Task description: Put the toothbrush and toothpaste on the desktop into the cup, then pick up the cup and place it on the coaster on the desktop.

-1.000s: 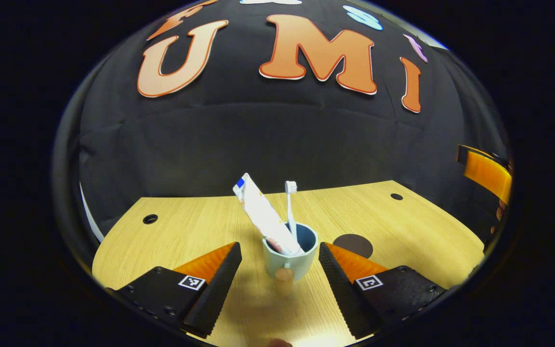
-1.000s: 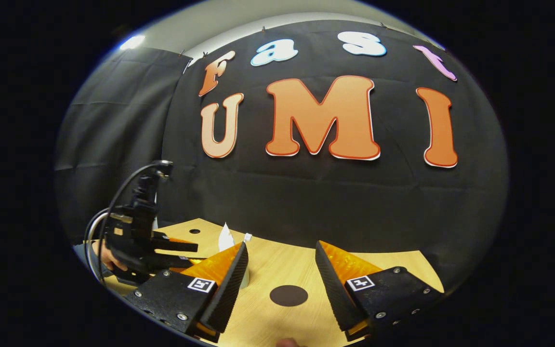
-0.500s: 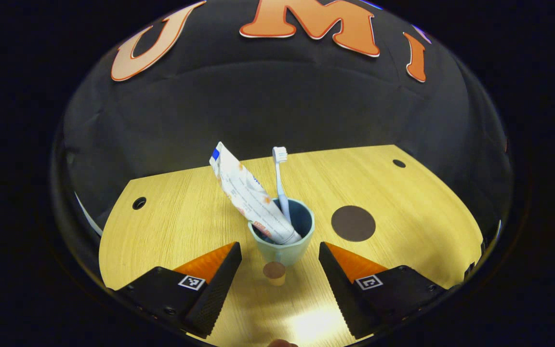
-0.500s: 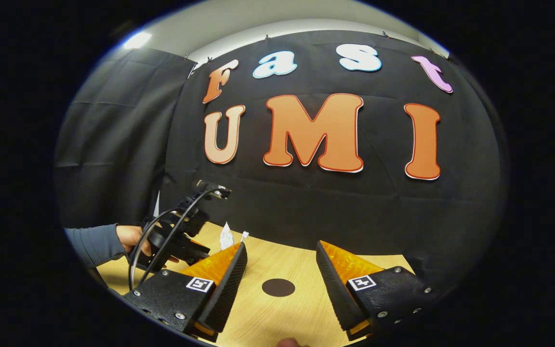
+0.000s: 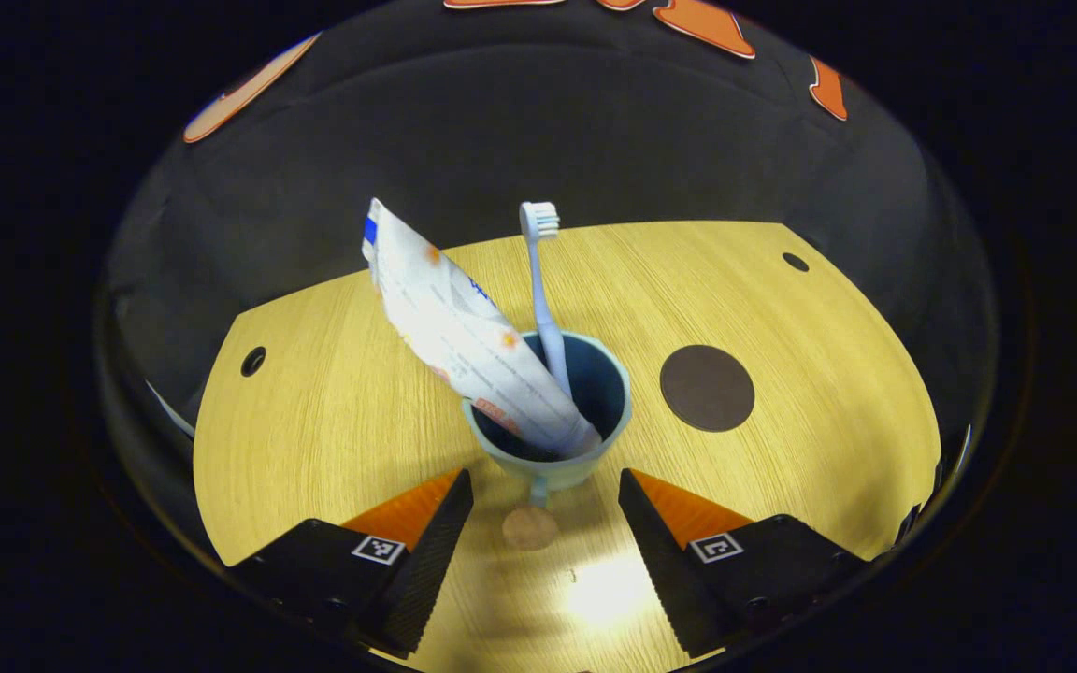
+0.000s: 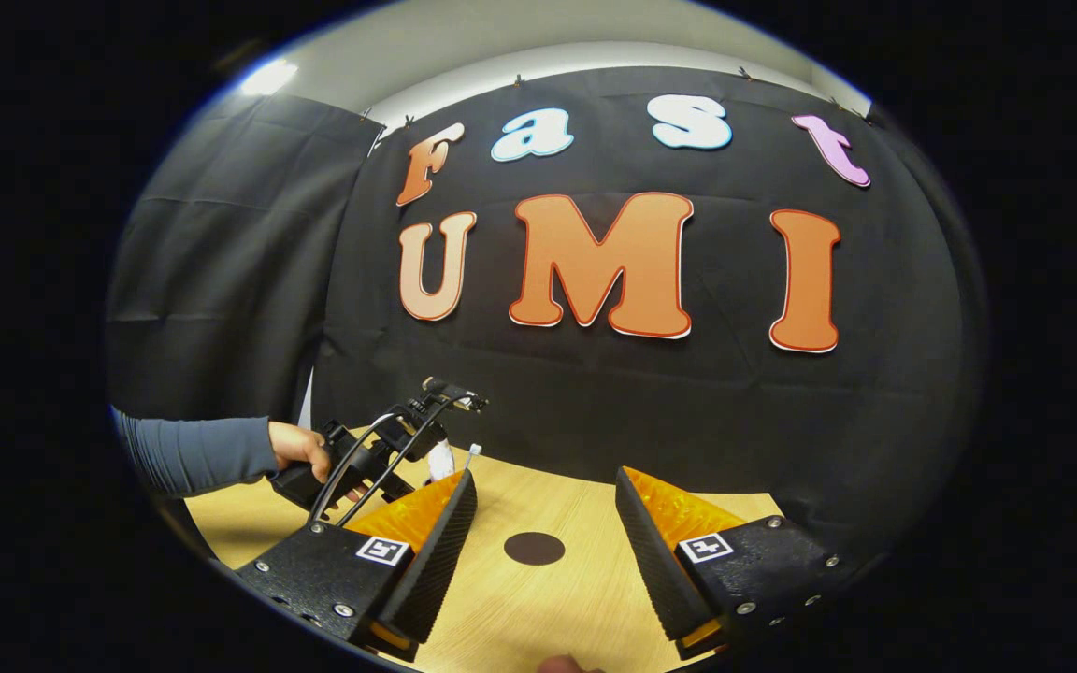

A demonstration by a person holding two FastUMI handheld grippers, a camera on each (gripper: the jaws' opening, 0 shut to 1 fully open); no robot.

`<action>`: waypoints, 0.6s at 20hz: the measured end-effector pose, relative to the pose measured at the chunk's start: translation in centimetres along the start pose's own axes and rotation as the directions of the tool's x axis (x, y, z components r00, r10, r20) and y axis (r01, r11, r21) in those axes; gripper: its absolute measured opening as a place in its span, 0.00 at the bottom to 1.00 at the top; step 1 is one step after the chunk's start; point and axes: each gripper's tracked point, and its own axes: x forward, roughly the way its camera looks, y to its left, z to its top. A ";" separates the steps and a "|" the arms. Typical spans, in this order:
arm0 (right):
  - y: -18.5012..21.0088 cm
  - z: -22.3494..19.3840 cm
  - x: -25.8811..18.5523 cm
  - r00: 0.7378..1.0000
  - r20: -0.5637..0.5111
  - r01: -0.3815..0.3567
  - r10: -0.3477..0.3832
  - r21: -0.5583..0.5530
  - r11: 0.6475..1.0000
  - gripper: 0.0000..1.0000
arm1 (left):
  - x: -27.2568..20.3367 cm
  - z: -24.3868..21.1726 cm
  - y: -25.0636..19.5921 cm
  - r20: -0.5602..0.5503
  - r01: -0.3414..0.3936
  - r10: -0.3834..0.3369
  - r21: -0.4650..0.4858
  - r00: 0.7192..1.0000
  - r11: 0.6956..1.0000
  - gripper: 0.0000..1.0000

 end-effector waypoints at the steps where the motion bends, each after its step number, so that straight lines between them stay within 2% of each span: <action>1: 0.0 -0.1 -0.1 1.000 -0.001 0.000 0.000 0.000 1.000 0.89 | 0.1 -0.1 -0.2 -0.022 0.005 -0.004 0.007 1.000 1.000 0.92; 2: 0.2 0.0 0.0 1.000 0.001 -0.006 0.006 0.003 1.000 0.89 | 0.0 -0.1 -0.2 -0.040 0.005 -0.005 0.017 0.999 1.000 0.86; 5: 0.4 -0.3 -0.4 1.000 -0.002 -0.016 0.016 0.010 1.000 0.89 | 0.3 -0.2 0.2 -0.087 -0.015 0.019 0.045 0.996 0.999 0.77; 6: 0.4 -0.5 -0.4 1.000 -0.003 -0.015 0.015 0.010 1.000 0.89 | 0.4 -0.1 0.4 -0.090 -0.025 0.029 0.041 0.996 0.999 0.68; 7: 0.4 -0.7 -0.5 1.000 -0.003 -0.017 0.017 0.011 1.000 0.89 | 0.5 -0.1 0.1 -0.099 -0.013 0.016 0.031 0.995 0.999 0.69; 8: 0.3 -0.9 -0.6 1.000 -0.003 -0.016 0.016 0.014 1.000 0.90 | 0.6 0.0 0.1 -0.097 -0.019 0.021 0.024 0.995 1.000 0.50; 9: 0.4 -1.1 -0.6 1.000 -0.004 -0.019 0.019 0.019 1.000 0.90 | 0.4 -0.2 0.0 -0.097 -0.018 0.020 0.021 0.995 1.000 0.55; 10: 0.3 -1.4 -0.6 1.000 -0.007 -0.016 0.016 0.022 1.000 0.89 | 0.2 -0.6 0.2 -0.101 -0.025 0.026 0.009 0.995 1.000 0.50; 12: 0.1 -1.7 -0.5 1.000 -0.009 -0.009 0.009 0.018 1.000 0.90 | 0.3 -1.0 -0.5 -0.094 -0.022 0.021 -0.004 0.995 1.000 0.27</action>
